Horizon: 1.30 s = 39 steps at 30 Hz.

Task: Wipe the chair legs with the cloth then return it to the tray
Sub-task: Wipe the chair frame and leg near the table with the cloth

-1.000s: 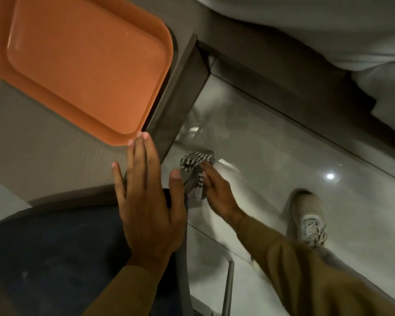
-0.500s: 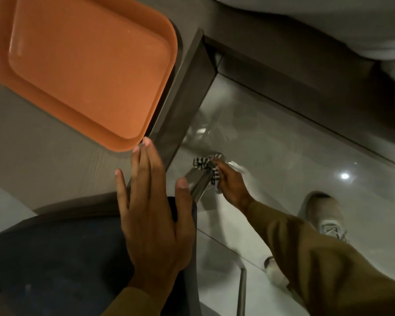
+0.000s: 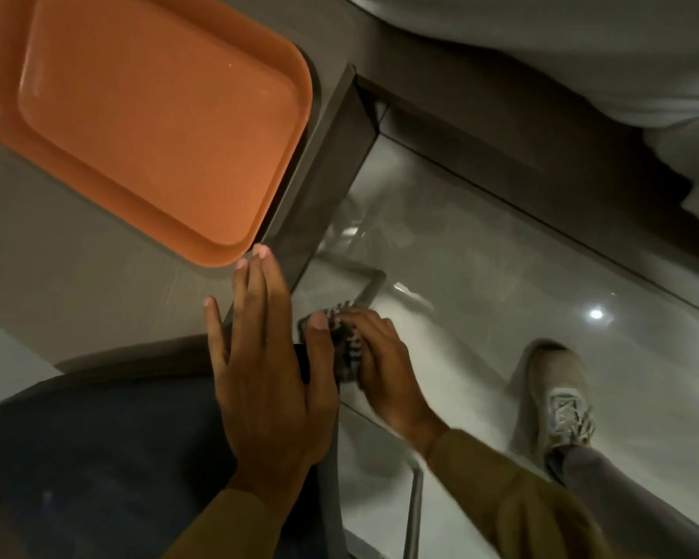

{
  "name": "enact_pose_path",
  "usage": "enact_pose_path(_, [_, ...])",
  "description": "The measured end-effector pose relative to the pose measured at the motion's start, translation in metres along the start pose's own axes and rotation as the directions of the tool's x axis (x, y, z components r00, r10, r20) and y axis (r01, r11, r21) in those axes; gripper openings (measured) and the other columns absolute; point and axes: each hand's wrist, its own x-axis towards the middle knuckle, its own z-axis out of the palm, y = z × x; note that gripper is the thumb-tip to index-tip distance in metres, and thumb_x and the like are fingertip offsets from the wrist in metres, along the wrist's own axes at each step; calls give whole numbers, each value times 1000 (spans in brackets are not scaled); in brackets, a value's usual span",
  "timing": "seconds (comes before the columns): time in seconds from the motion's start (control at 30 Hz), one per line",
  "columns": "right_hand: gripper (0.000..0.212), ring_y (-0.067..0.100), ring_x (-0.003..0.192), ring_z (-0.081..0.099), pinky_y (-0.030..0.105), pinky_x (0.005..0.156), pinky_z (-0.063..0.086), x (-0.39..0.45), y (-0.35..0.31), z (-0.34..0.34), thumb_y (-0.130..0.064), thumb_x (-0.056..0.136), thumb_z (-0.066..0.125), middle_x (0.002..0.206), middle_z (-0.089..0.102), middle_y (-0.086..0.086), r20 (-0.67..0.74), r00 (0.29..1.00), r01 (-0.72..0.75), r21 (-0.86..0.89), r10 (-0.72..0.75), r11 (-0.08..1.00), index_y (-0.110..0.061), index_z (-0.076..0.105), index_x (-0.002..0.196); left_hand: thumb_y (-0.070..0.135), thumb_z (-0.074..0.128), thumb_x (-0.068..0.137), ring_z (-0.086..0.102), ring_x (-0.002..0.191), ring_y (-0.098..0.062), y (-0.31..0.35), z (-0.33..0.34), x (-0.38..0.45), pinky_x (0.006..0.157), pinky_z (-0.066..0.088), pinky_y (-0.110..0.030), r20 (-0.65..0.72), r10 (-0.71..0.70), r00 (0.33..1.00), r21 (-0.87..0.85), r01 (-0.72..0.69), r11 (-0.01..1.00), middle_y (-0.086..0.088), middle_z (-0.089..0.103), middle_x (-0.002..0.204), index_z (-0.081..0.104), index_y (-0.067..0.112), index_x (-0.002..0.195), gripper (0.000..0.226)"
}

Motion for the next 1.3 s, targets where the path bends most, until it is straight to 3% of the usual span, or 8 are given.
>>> enact_pose_path(0.13, [48,28,133,62,54,115,48,54,62,0,17,95,51,138,67,17,50,983,-170,-84,175,982,-5,66,136,56,17,113,19,170,-12,-2,1,0,141,8,-51,-19,-10,1000,-30,9,999,3,29,181,26,15,173,74])
enact_pose_path(0.27, [50,47,126,64,62,108,52,78,70,4,16,93,51,137,65,21,37,947,-318,-45,319,947,-7,65,136,49,23,113,19,170,-11,-2,3,0,142,7,-51,-24,-23,999,-41,22,999,3,29,181,26,16,173,69])
enact_pose_path(0.6, [37,16,145,56,38,122,44,-26,-14,2,-17,111,48,151,64,3,-4,998,64,105,-64,992,-14,62,145,43,26,113,20,171,-16,0,0,0,141,10,-55,-4,-7,1000,12,7,1000,-1,31,180,27,13,172,67])
enact_pose_path(0.8, [44,26,113,65,36,106,53,52,59,-2,-1,110,44,145,66,22,44,937,-345,-23,346,938,-13,55,151,47,24,112,19,171,-13,0,1,1,141,9,-55,-4,-15,1000,-24,15,1000,2,29,181,26,15,173,68])
enact_pose_path(0.87, [42,38,117,69,49,107,56,86,78,-9,-9,112,42,144,65,26,74,905,-406,-142,419,903,-14,55,152,48,23,112,18,171,-12,-1,2,0,141,9,-56,-3,-16,1000,-31,16,999,3,28,181,26,15,173,69])
enact_pose_path(1.03, [39,37,95,68,35,76,56,120,84,-13,-15,112,42,128,68,28,118,838,-512,-171,533,842,-14,56,148,45,25,112,19,170,-11,-1,4,0,141,8,-54,-16,-17,1000,-58,16,998,4,28,181,25,17,173,68])
enact_pose_path(1.2, [38,9,93,67,32,88,60,52,21,-24,-10,110,47,127,76,15,174,944,-255,-155,280,955,-19,64,143,43,26,112,16,171,-11,1,-1,0,141,10,-57,15,-18,1000,-40,19,999,3,28,181,25,16,173,67])
enact_pose_path(1.3, [33,-15,94,67,6,87,55,1,-14,-24,-35,110,44,128,71,-16,151,985,-73,-86,85,994,-40,62,137,43,25,112,16,171,-12,0,-1,0,140,12,-57,13,-6,1000,-20,6,1000,2,29,181,26,15,173,67])
